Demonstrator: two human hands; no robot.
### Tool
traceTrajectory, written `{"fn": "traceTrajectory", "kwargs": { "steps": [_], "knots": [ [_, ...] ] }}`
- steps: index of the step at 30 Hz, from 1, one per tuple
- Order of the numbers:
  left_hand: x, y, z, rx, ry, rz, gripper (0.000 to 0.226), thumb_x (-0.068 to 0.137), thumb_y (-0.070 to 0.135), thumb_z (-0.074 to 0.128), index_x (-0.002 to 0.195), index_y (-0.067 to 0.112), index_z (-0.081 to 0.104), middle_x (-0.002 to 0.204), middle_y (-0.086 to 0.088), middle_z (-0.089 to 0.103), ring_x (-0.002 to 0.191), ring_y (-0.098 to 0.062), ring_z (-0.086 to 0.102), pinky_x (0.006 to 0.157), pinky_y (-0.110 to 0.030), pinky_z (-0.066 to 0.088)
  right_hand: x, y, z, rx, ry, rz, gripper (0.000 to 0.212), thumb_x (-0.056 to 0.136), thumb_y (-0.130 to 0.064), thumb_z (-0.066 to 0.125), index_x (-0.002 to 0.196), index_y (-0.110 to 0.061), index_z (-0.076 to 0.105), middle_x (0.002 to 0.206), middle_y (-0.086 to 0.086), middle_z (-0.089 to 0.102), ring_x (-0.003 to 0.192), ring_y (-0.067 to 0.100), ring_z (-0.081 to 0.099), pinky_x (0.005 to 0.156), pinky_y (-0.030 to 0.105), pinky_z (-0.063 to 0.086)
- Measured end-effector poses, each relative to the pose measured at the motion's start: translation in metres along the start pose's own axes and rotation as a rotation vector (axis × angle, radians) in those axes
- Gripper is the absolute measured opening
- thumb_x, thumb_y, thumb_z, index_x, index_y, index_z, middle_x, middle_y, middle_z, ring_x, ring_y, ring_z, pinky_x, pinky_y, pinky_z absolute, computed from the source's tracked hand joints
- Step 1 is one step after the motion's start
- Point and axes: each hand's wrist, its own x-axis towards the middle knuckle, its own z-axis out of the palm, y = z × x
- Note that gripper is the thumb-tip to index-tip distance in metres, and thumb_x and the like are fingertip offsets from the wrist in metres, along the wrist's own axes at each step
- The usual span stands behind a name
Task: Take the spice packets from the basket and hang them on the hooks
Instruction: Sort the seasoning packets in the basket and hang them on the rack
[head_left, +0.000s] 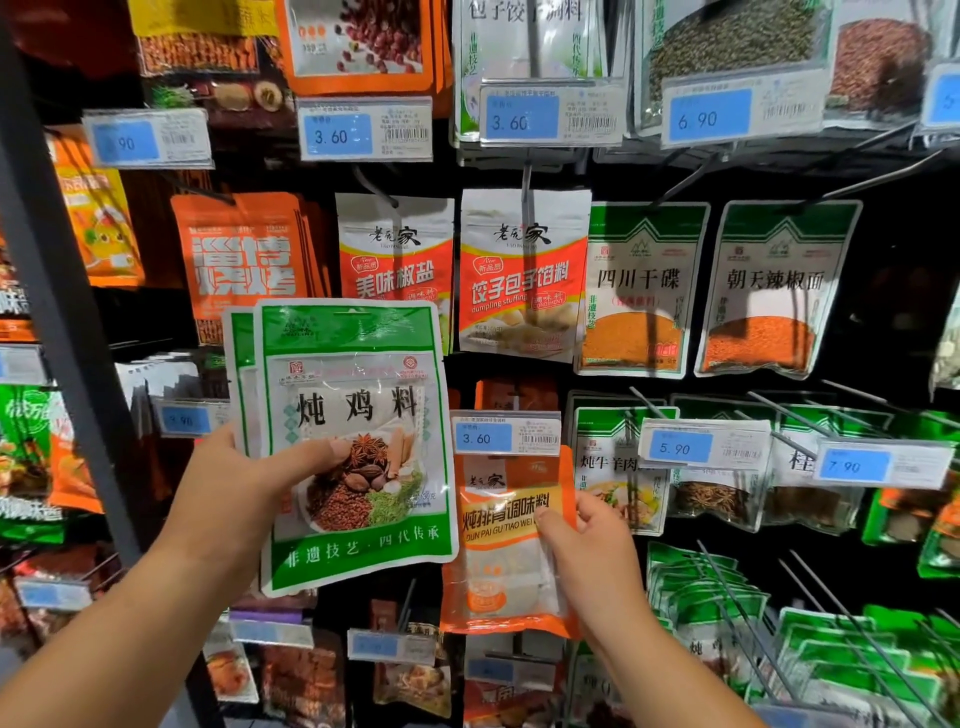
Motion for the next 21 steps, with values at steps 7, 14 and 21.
{"fn": "traceTrajectory", "kwargs": {
  "steps": [7, 14, 21],
  "knots": [
    [0.0003, 0.0046, 0.0037, -0.001, -0.01, -0.024, 0.092, 0.039, 0.032, 0.092, 0.122, 0.006, 0.063, 0.104, -0.021, 0.076, 0.089, -0.04, 0.077, 0.076, -0.059, 0.061, 0.0023, 0.0021, 0.0019, -0.009, 0.03, -0.003, 0.049, 0.07, -0.047, 0.064, 0.089, -0.001, 0.063, 0.094, 0.029, 0.066, 0.093, 0.054, 0.062, 0.082, 0.07, 0.053],
    [0.0037, 0.0075, 0.0066, -0.013, 0.018, -0.002, 0.098, 0.042, 0.038, 0.098, 0.127, 0.01, 0.059, 0.112, -0.019, 0.075, 0.096, -0.039, 0.075, 0.087, -0.057, 0.058, 0.0024, 0.0044, 0.0017, -0.01, 0.055, 0.022, 0.031, 0.081, -0.024, 0.065, 0.086, 0.006, 0.058, 0.092, 0.034, 0.062, 0.067, 0.028, 0.056, 0.069, 0.038, 0.042],
    [0.0066, 0.0087, 0.0095, -0.011, -0.007, -0.009, 0.081, 0.048, 0.022, 0.097, 0.12, 0.008, 0.062, 0.104, -0.018, 0.076, 0.088, -0.036, 0.077, 0.075, -0.05, 0.063, 0.0016, 0.0043, 0.0036, 0.041, 0.081, 0.044, 0.046, 0.067, -0.033, 0.063, 0.087, 0.007, 0.057, 0.095, 0.037, 0.061, 0.068, 0.046, 0.058, 0.068, 0.05, 0.053]
  ]
}}
